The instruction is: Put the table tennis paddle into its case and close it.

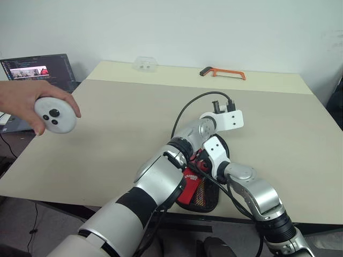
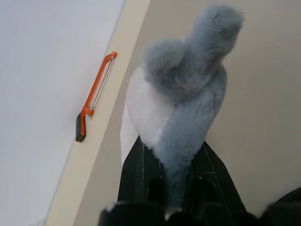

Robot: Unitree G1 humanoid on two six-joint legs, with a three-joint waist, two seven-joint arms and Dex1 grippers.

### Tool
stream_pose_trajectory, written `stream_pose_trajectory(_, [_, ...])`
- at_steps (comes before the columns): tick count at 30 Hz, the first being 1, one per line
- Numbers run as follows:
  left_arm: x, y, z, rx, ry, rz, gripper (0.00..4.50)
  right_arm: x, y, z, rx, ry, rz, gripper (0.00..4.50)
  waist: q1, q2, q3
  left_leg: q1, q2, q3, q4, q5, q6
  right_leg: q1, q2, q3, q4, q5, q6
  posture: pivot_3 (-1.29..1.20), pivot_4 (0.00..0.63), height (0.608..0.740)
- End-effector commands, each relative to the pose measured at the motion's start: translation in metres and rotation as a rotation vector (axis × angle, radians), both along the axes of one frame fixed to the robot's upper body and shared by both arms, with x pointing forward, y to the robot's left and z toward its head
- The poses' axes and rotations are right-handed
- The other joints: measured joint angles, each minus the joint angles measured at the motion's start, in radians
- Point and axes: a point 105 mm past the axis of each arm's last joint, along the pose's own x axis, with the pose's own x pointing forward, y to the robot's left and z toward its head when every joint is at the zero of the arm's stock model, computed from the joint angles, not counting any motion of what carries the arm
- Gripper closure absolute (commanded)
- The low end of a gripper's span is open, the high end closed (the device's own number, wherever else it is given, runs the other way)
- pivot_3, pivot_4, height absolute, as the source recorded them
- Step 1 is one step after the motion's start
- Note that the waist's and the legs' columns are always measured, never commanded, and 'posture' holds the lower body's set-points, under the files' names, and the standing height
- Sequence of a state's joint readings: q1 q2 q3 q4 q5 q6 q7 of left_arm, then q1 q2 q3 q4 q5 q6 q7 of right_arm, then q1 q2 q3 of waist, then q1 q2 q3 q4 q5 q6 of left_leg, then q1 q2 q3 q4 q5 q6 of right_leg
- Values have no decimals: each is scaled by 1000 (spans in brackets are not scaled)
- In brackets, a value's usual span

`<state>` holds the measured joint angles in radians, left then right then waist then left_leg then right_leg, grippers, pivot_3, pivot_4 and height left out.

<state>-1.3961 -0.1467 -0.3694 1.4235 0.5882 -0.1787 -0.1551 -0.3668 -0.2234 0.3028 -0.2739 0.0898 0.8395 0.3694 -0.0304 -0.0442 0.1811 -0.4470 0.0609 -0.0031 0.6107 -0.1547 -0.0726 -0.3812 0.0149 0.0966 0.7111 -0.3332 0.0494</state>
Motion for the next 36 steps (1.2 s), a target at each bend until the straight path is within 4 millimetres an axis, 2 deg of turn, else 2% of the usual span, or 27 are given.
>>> stream_pose_trajectory(1, [-18, -29, 2, -3, 17, -118, 4374, -6, 5, -27, -51, 95, 26, 0, -1, 0, 0, 0, 0, 0, 0, 0, 0, 0, 0, 0, 0, 0, 0, 0, 150, 740])
stream_pose_trajectory(5, [-14, -14, -15, 53, 82, -89, 4374, -3, 7, -27, -51, 90, 40, 0, -2, 3, -3, 1, 0, 0, 0, 0, 0, 1, 0, 0, 0, 0, 0, 0, 150, 740])
stream_pose_trajectory(10, [-8, 0, -19, 112, 84, -82, 2638, 0, 10, -27, -54, 87, 64, 0, -9, 5, -5, 8, 0, 1, -1, 0, 0, 7, 0, 1, 0, -1, 0, 0, 150, 740])
stream_pose_trajectory(17, [2, 11, 3, 114, 30, -75, 16, 6, 13, -25, -56, 81, 96, 0, -29, 5, -5, 12, 0, 1, -2, 0, 0, 9, 0, 2, 0, -1, 0, 0, 150, 740])
stream_pose_trajectory(20, [2, 14, 11, 120, 49, -99, 16, 10, 13, -26, -62, 75, 105, 0, -29, 5, -5, 12, 0, 1, -2, 0, 0, 9, 1, 2, 0, -1, 0, 0, 150, 740])
stream_pose_trajectory(23, [3, 18, 30, 57, 80, -135, 16, 12, 14, -26, -64, 77, 121, 0, -29, 5, -5, 12, 0, 2, -2, 0, 0, 9, 1, 2, 0, -1, 0, 0, 150, 740])
stream_pose_trajectory(26, [4, 27, 42, 118, 39, -173, 16, 13, 14, -27, -74, 77, 138, 0, -29, 5, -5, 12, 0, 2, -2, 0, 0, 9, 1, 2, 0, -1, 0, 0, 150, 740])
stream_pose_trajectory(30, [7, 39, 65, 101, 22, -187, 16, 12, 13, -30, -81, 83, 155, 0, -29, 5, -5, 12, 1, 2, -3, 0, 0, 9, 1, 2, 0, -1, 0, 0, 150, 740])
stream_pose_trajectory(36, [8, 77, 99, 26, 67, -220, 16, 8, 7, -27, -100, 95, 224, 0, -29, 5, -4, 11, 1, 2, -3, 0, 0, 8, 1, 2, 0, -1, 0, 0, 150, 740])
